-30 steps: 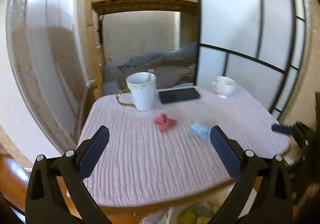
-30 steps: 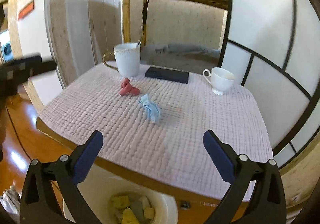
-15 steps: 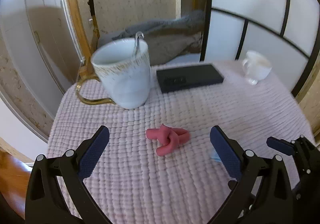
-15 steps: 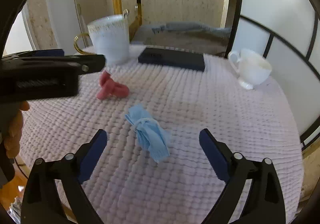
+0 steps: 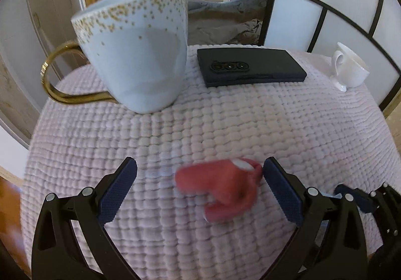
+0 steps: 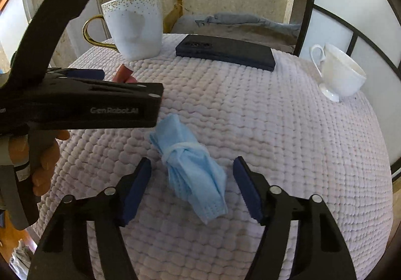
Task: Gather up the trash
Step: 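Grasp the pink foam roller with the left tool while the right tool grasps the blue mask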
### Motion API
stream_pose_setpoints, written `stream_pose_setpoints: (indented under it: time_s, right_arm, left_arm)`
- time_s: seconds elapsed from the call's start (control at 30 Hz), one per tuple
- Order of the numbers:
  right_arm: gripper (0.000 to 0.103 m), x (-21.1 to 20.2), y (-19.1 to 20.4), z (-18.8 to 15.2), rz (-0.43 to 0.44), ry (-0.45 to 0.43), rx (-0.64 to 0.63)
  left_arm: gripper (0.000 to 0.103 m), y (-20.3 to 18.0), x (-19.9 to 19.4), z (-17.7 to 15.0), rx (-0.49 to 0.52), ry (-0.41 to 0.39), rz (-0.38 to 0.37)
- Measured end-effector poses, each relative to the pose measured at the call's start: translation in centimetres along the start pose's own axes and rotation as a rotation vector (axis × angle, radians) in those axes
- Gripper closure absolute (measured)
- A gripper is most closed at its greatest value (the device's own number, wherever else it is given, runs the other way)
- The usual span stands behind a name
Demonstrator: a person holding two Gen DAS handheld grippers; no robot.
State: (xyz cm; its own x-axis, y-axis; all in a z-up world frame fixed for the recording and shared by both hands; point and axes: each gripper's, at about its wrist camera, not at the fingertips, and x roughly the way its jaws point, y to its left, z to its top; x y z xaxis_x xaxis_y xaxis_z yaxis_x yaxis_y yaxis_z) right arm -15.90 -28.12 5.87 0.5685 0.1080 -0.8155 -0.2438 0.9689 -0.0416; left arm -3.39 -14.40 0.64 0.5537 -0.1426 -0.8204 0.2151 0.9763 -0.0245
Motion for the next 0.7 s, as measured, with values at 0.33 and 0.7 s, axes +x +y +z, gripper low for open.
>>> stream_pose_setpoints:
  time_s: [0.33,0.7]
  right_arm:
    - [0.069,-0.6,-1.1,-0.1,0.046,-0.028,0.031]
    - [0.072,-1.7,-2.0,0.1,0.058,-0.061,0.061]
  left_arm:
    - [0.019,-1.5,0.8,-0.3,0.043,-0.018,0.007]
    - [0.039,-0.7,-0.7,-0.3,0.043,-0.04,0.0]
